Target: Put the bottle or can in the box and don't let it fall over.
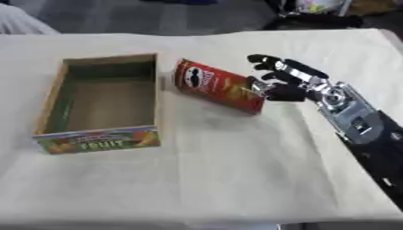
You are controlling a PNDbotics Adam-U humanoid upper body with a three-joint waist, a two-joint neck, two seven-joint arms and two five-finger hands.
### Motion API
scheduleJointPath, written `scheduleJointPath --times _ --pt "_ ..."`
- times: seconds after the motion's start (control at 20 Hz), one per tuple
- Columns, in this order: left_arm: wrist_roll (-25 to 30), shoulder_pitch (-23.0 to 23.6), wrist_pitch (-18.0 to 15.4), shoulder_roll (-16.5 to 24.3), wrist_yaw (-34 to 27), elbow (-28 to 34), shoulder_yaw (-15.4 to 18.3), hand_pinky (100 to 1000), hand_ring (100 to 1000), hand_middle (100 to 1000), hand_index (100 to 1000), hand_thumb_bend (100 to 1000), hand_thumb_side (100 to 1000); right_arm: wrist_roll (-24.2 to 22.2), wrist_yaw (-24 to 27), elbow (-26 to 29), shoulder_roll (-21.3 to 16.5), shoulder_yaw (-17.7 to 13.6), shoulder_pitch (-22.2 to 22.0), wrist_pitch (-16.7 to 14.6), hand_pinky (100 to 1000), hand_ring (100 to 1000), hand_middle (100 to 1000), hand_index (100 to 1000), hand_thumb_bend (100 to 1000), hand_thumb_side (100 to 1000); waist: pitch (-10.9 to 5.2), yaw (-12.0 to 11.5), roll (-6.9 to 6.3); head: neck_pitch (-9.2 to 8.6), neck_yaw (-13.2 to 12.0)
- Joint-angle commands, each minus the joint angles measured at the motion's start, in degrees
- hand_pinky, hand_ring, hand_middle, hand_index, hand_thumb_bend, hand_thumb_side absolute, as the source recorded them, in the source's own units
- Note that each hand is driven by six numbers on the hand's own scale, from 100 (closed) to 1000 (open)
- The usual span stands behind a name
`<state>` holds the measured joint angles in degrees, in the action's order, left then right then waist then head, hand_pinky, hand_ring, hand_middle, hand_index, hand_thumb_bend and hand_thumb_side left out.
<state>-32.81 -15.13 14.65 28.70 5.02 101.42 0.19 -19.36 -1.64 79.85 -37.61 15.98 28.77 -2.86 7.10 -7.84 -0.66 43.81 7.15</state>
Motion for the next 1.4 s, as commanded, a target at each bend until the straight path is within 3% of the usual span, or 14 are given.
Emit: scheduleJointPath --times 0.05,1.4 --pt "-0.1 -0.8 0.0 1.2 -0.3 1.1 0.5 416 796 832 728 352 554 -0.7 -0.4 -0.2 -1.0 -0.2 1.2 -0.4 920 1000 1000 1000 100 560 0.41 -0.1 -0.82 0.31 -0.1" --pt "0.4 -1.1 0.4 1.2 -0.6 1.2 0.5 412 798 831 721 335 552 -4.7 -2.2 -1.5 -1.2 0.5 -0.5 -1.7 946 1000 1000 1000 100 604 0.65 0.2 -1.16 0.31 -0.1"
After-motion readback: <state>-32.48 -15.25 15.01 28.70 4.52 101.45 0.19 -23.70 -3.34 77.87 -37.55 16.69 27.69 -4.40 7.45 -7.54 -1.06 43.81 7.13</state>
